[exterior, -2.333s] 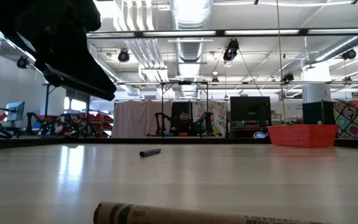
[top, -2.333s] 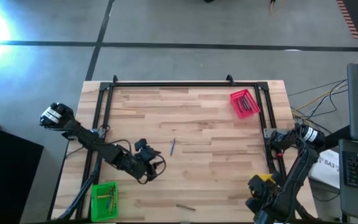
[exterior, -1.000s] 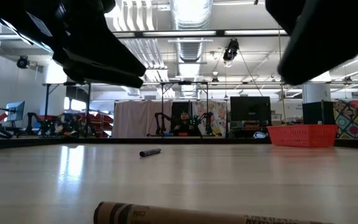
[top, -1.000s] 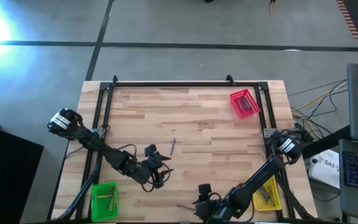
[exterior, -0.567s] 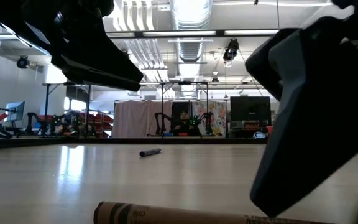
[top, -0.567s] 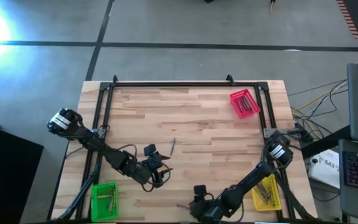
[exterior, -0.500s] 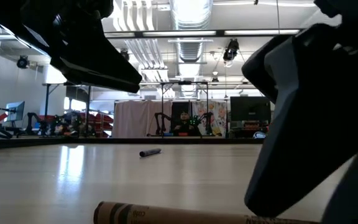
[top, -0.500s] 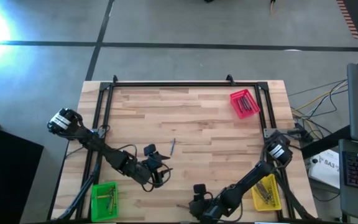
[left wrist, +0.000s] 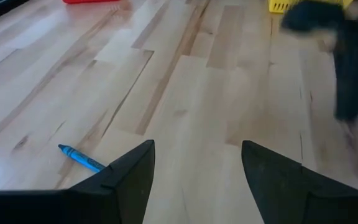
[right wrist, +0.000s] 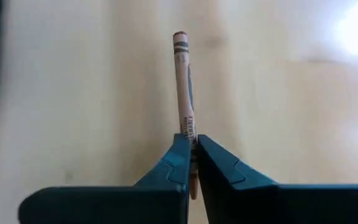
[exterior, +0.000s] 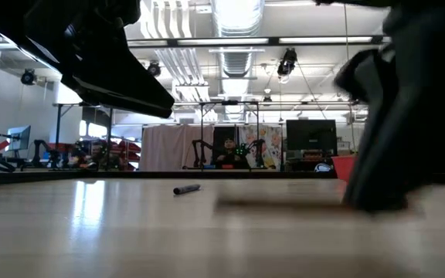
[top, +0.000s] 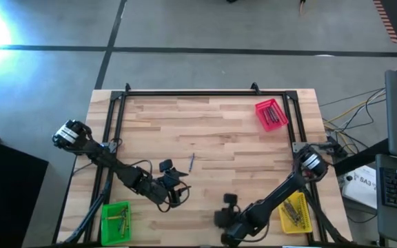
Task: Sort crayons
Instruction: Put the brown crayon into the yellow bin
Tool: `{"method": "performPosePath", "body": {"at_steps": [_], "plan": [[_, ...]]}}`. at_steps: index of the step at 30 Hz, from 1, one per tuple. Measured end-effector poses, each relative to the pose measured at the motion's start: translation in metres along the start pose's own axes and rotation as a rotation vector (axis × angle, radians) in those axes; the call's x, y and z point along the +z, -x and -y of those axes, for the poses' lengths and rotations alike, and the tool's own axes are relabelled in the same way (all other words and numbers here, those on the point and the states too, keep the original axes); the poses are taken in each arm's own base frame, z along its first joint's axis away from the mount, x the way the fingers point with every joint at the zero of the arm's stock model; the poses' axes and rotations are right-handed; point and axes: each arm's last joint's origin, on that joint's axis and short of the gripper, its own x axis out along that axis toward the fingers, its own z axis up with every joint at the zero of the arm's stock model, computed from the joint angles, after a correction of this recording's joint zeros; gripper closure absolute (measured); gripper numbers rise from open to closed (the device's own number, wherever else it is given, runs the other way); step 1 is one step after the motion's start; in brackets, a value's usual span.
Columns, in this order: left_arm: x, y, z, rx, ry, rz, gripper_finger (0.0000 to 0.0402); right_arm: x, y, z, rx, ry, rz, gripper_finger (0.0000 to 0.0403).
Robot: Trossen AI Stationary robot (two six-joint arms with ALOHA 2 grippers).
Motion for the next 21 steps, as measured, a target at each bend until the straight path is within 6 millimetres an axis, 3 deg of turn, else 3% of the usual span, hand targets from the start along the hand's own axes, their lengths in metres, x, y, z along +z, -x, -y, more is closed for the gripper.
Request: {"method": "performPosePath", "body": {"at_steps": [4, 11, 17, 21], "plan": [[0.000, -0.002, -0.003, 0.014, 0.000, -0.007, 0.0178, 0.003, 0.042, 0.015, -0.170, -0.197, -0.010, 0.0391], [0.004, -0.016, -0.018, 0.078, 0.066, -0.015, 0.0178, -0.024, 0.112, 0.038, -0.396, -0.541, -0.206, 0.0391], [-0.003, -0.035, -0.033, 0.152, 0.080, -0.049, 0.0178, -0.048, 0.156, 0.033, -0.428, -0.730, -0.325, 0.0391], [-0.006, -0.045, -0.042, 0.191, 0.084, -0.073, 0.0178, -0.066, 0.174, 0.022, -0.424, -0.792, -0.431, 0.0391]]}}
